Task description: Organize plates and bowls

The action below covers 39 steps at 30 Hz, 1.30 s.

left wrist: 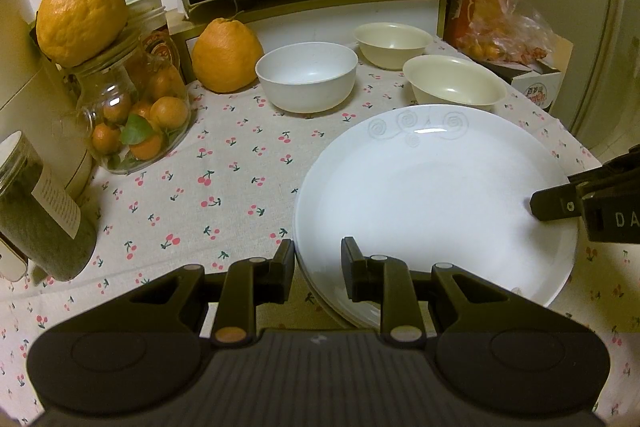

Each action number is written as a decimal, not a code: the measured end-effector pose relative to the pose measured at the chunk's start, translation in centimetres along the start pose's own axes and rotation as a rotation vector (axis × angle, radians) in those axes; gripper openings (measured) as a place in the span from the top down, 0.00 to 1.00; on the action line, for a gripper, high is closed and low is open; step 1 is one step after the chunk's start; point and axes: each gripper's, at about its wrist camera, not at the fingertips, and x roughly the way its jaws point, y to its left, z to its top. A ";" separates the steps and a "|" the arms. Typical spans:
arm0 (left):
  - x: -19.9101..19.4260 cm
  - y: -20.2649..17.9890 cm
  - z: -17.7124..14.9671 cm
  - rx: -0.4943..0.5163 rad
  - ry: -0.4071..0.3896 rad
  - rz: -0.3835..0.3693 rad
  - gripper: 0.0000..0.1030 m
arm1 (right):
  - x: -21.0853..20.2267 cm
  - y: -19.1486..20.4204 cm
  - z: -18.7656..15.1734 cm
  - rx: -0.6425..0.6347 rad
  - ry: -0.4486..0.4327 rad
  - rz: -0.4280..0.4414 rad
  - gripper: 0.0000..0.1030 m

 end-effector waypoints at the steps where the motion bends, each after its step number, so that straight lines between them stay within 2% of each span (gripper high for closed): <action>1: 0.0 0.0 0.0 0.004 -0.001 0.001 0.78 | 0.0 0.1 0.0 -0.006 0.000 -0.005 0.82; 15: -0.1 -0.1 -0.1 0.023 -0.007 -0.001 0.78 | 0.6 0.9 -0.2 -0.065 0.046 -0.044 0.82; 26: -0.1 -0.2 -0.2 0.026 -0.005 -0.006 0.78 | 0.7 1.1 -0.2 -0.102 0.040 -0.057 0.82; 39: -0.2 0.4 0.0 -0.005 0.015 -0.041 0.75 | 0.9 -0.4 0.2 -0.037 0.043 0.019 0.79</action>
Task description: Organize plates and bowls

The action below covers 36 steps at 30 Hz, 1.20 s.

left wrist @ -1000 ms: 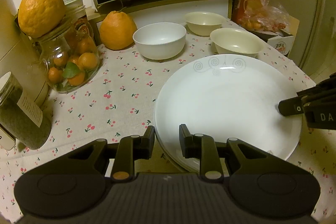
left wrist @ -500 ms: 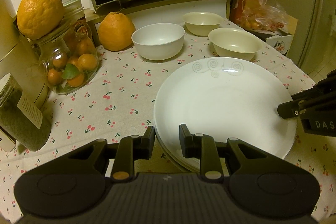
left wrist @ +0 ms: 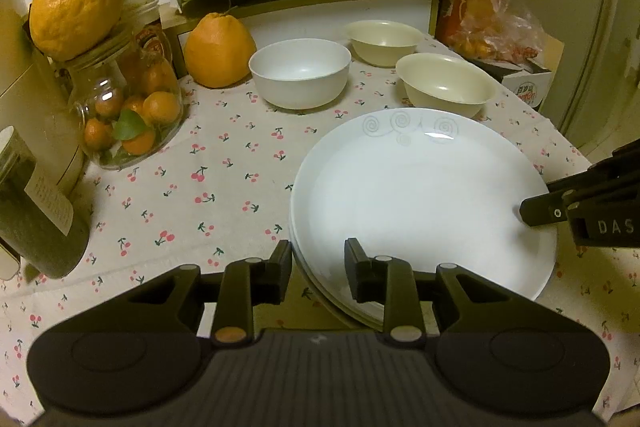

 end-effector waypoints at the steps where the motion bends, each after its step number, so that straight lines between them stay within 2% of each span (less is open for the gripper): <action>1: 0.0 0.0 0.0 0.004 0.000 0.001 0.75 | 0.0 -0.2 0.1 0.011 0.001 0.007 0.79; 5: 0.0 -0.3 0.0 0.028 -0.001 0.011 0.75 | 0.0 -0.9 0.3 0.053 0.009 0.038 0.79; 12: 0.0 -0.3 0.0 0.032 -0.001 0.015 0.76 | 0.4 -3.7 0.7 0.196 0.034 0.144 0.82; 18: 0.0 -0.4 0.0 0.040 -0.002 0.019 0.76 | 0.3 -4.6 0.7 0.264 0.032 0.184 0.82; 20: 0.0 -0.4 0.0 0.034 -0.001 0.015 0.76 | 0.3 -4.9 0.7 0.285 0.034 0.198 0.79; 26: 0.0 0.1 0.0 0.004 -0.001 -0.002 0.76 | 0.4 -5.6 0.7 0.334 0.036 0.227 0.79; 36: -0.2 1.1 0.3 -0.073 0.001 -0.027 0.82 | 0.4 -7.7 0.9 0.471 -0.017 0.285 0.79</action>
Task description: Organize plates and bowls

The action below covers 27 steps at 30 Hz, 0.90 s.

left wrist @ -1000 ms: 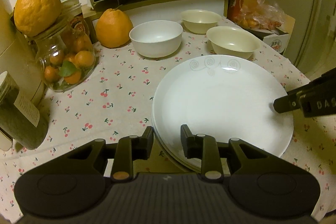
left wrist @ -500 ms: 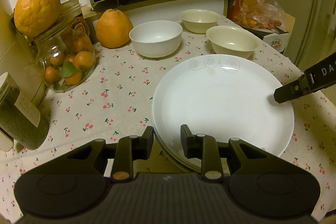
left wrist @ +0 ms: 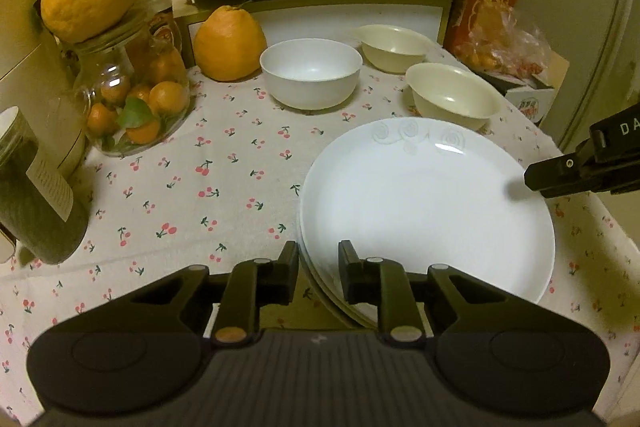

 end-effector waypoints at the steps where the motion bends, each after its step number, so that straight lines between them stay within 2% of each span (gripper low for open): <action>1: -0.1 0.0 0.1 -0.005 -0.005 -0.002 0.82 | 0.0 -0.1 0.1 0.008 -0.008 0.003 0.79; 6: -0.4 0.4 0.4 -0.030 -0.014 -0.018 0.82 | -0.3 -0.9 0.6 0.053 -0.041 0.019 0.79; 14: -1.0 1.3 1.0 -0.104 -0.015 -0.040 0.74 | -0.9 0.7 0.6 -0.031 -0.066 0.047 0.78; 15: -1.0 1.4 1.1 -0.110 -0.013 -0.039 0.72 | -0.9 1.0 0.6 -0.041 -0.065 0.046 0.74; 18: -1.1 1.3 1.6 -0.101 -0.004 -0.025 0.59 | -1.0 2.1 0.9 -0.078 -0.068 0.046 0.57; 20: -1.1 1.4 2.2 -0.091 -0.003 -0.012 0.42 | -1.1 2.7 1.2 -0.095 -0.078 0.046 0.47; 21: -1.1 1.5 2.5 -0.094 -0.004 -0.010 0.39 | -1.1 3.0 1.5 -0.101 -0.084 0.047 0.42; 25: -0.9 2.5 3.9 -0.147 0.003 -0.007 0.21 | -0.8 3.8 2.8 -0.130 -0.098 0.051 0.29; 27: -0.7 2.9 4.5 -0.171 0.008 0.000 0.16 | -0.5 4.1 3.7 -0.141 -0.110 0.050 0.22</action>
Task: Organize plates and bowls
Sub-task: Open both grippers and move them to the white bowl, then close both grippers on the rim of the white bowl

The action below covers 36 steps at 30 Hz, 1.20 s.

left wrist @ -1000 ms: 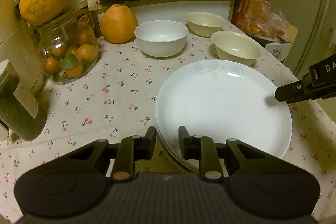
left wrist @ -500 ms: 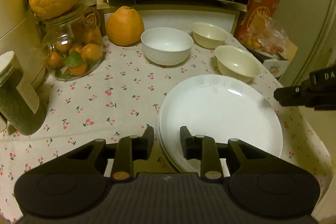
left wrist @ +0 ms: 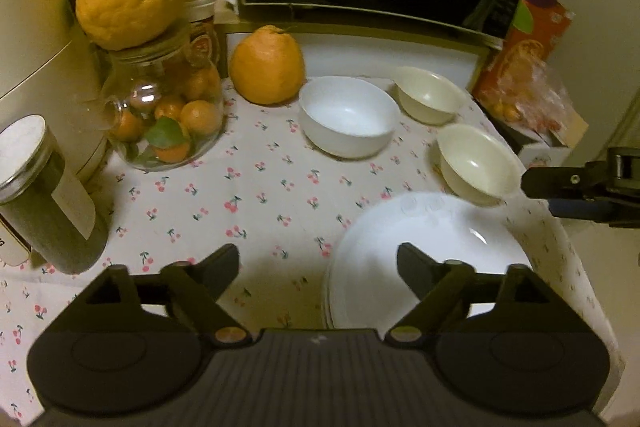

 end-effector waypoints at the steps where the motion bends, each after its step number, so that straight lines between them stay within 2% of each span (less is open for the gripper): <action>1: 0.2 0.1 0.4 -0.007 0.002 0.005 0.14 | 0.2 0.0 0.4 -0.002 -0.004 0.001 0.18; 7: 1.8 0.6 2.5 -0.034 0.004 0.053 0.02 | 2.4 -0.2 3.1 0.012 -0.006 0.022 0.16; 11: 2.9 0.5 3.9 -0.027 0.008 0.065 0.02 | 4.0 -0.1 4.6 0.008 0.001 0.010 0.16; 29: 8.6 2.7 8.8 -0.151 0.029 0.002 0.02 | 11.2 -1.1 9.1 0.081 0.059 0.022 0.16; 33: 9.4 3.3 9.1 -0.174 0.000 0.008 0.03 | 12.3 -1.1 9.6 0.092 0.076 0.048 0.16; 36: 9.8 3.5 9.3 -0.171 -0.024 0.000 0.09 | 13.2 -1.1 9.8 0.106 0.087 0.072 0.16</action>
